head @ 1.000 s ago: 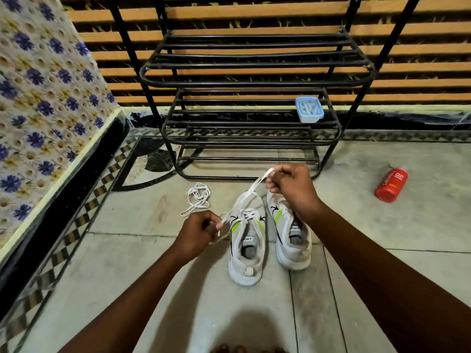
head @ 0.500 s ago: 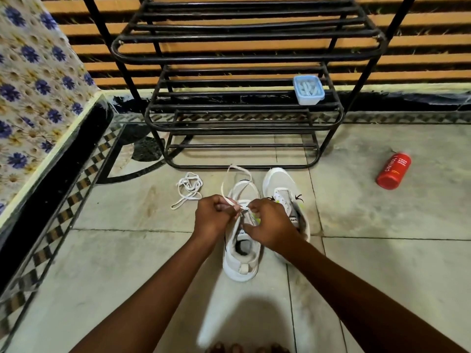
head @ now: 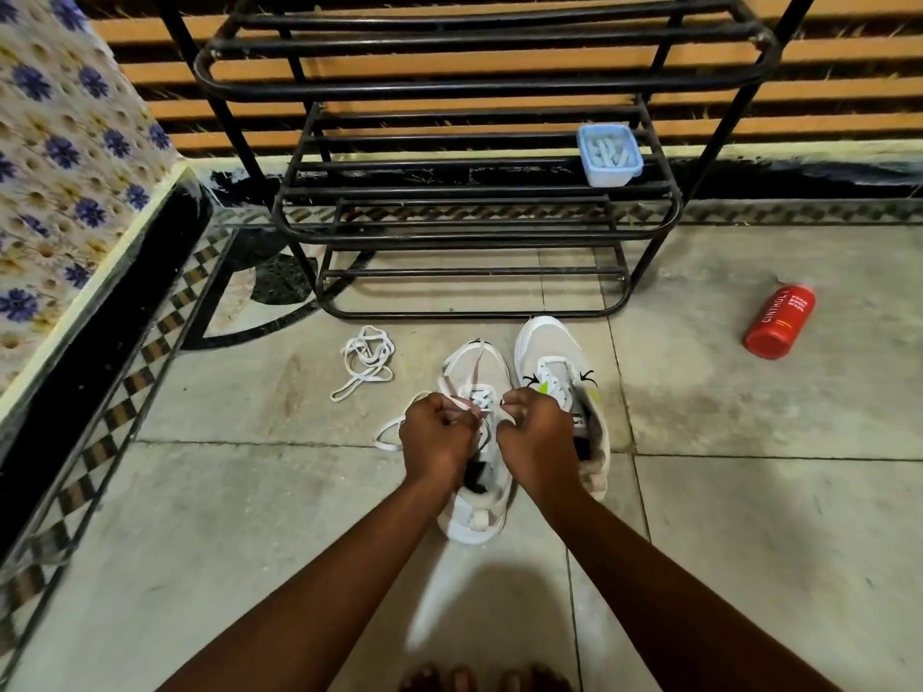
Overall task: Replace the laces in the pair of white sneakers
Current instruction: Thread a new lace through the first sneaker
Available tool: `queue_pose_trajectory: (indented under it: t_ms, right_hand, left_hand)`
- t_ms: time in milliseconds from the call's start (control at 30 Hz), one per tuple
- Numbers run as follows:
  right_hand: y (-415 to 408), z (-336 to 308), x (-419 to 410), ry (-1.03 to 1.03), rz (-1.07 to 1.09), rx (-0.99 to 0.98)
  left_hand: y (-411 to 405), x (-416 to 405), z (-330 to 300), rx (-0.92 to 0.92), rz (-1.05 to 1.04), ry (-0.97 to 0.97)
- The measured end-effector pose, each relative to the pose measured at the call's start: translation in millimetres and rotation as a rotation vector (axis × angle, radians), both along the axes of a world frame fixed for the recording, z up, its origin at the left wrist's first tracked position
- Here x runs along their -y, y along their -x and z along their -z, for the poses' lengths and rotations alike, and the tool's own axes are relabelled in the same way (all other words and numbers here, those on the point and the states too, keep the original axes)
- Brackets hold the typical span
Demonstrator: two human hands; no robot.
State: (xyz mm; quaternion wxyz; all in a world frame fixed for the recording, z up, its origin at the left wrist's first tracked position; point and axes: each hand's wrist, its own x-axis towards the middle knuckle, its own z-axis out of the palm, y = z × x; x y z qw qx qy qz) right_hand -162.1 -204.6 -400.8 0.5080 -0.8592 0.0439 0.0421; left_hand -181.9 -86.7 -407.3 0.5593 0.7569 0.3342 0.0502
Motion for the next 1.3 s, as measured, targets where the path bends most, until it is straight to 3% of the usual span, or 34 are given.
queue_pose_trajectory:
  t_ms: [1133, 1300]
  right_hand:
    - [-1, 5, 2, -0.062, 0.006, -0.006]
    - [0, 3, 2, -0.040, 0.005, 0.006]
  left_hand:
    - [-5, 4, 15, 0.008, -0.060, 0.060]
    - [-2, 5, 13, 0.059, 0.028, 0.027]
